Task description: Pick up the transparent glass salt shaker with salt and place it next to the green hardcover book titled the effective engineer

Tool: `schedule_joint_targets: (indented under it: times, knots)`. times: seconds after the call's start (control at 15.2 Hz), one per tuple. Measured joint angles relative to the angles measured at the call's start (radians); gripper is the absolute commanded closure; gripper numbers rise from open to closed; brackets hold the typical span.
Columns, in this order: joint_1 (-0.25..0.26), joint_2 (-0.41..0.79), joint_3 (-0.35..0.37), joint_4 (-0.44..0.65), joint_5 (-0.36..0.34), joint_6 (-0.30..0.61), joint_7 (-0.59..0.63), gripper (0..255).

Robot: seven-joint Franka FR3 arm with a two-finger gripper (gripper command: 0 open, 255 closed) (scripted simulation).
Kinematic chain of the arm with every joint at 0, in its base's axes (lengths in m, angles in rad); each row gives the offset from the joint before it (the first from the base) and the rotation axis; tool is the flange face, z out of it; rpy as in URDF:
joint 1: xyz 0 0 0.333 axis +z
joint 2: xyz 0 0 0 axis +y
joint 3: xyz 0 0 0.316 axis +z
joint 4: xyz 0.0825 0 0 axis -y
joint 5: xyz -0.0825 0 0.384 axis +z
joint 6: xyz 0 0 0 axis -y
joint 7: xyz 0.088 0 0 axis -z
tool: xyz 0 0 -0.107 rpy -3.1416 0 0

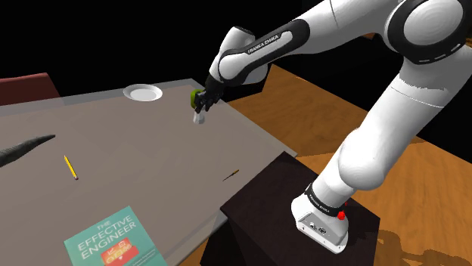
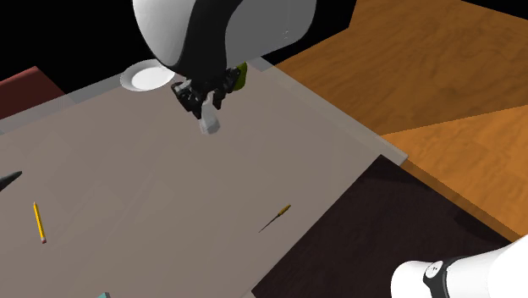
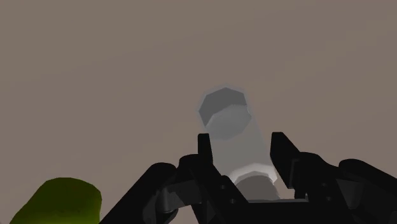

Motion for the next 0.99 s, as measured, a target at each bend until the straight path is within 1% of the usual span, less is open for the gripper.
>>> schedule_joint_targets:
  times: [0.53, 0.66, 0.99]
  knots:
    - [-0.002, -0.065, -0.002, 0.036, -0.017, -0.100, 0.020, 255]
    - [0.012, -0.071, 0.014, 0.026, -0.027, -0.094, 0.057, 255]
    - [0.063, -0.089, 0.079, -0.014, -0.067, -0.062, 0.201, 255]
